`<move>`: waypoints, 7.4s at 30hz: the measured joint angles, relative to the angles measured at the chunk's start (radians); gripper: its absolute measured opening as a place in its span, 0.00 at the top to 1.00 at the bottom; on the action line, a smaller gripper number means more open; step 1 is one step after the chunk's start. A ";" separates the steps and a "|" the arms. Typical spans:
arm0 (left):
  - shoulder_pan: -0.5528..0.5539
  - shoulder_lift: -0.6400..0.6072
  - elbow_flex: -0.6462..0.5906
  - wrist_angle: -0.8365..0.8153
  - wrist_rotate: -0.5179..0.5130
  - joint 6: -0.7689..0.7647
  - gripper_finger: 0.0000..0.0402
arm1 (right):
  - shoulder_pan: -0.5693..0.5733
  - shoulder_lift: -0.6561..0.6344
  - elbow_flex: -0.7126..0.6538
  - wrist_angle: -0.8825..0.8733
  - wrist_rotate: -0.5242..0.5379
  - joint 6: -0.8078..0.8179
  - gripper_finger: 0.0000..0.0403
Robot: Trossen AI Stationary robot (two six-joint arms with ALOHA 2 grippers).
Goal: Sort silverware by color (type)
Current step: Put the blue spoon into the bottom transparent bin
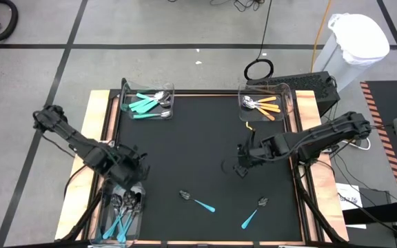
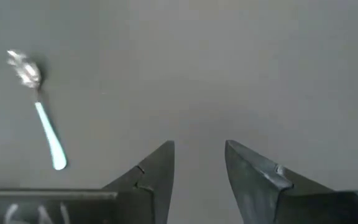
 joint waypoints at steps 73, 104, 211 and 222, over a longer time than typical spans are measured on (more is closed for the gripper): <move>-0.166 -0.040 -0.149 0.317 0.102 -0.265 0.60 | 0.096 0.722 0.305 0.774 -0.078 -0.712 0.66; 0.142 -0.044 -0.015 0.332 -0.169 0.307 0.60 | 0.042 0.678 0.329 0.619 0.216 -0.481 0.98; 0.825 0.000 0.027 0.597 0.279 1.387 0.98 | -0.165 0.207 0.333 0.333 0.221 -0.433 0.73; 0.706 -0.037 -0.022 0.037 0.582 1.316 0.98 | -0.155 0.201 0.333 0.258 -0.058 -0.448 0.71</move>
